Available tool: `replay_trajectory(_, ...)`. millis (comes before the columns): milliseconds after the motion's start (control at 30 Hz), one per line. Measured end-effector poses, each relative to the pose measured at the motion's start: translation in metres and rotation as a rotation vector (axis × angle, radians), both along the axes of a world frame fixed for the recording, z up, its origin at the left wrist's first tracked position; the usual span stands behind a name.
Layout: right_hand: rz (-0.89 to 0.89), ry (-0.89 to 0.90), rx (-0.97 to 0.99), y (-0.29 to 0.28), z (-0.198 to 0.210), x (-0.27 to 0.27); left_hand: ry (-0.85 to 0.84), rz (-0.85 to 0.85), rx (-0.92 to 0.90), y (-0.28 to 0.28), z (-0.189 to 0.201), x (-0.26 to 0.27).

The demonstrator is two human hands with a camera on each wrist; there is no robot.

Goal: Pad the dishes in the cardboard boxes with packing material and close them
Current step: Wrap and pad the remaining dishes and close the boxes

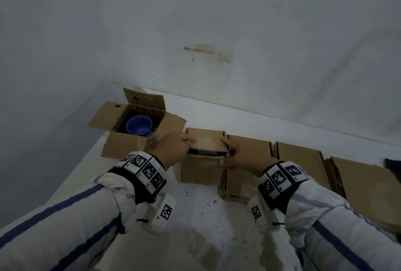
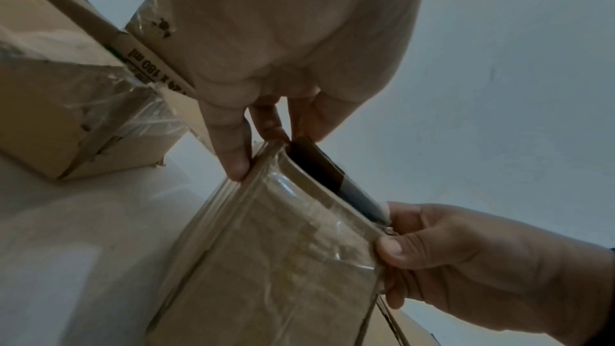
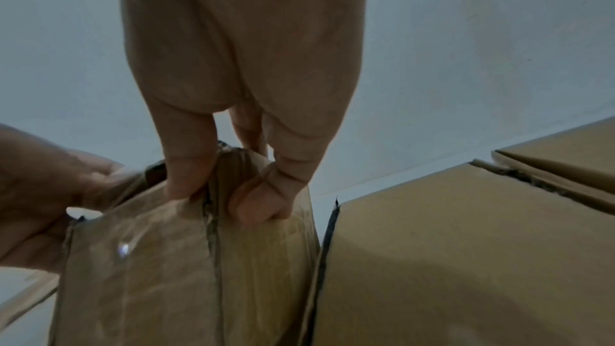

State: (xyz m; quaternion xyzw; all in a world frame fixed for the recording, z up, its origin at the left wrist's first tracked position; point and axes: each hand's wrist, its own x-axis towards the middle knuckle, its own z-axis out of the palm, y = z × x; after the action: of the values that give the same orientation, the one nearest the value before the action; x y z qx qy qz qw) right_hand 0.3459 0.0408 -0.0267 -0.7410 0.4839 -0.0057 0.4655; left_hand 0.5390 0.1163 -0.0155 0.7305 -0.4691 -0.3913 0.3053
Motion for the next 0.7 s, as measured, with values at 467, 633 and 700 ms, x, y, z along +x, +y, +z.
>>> replay_trajectory(467,-0.159,0.044,-0.455,-0.006,0.020,0.020,-0.281,-0.153,-0.028,-0.032,0.000,0.016)
replay_trajectory(633,-0.076,0.137,-0.385,0.004,0.025,0.021,-0.335,-0.162,-0.037,-0.040,-0.006,0.020)
replay_trajectory(700,-0.147,0.050,-0.287,0.006,0.026,0.025,-0.368,-0.159,-0.060,-0.042,-0.008,0.021)
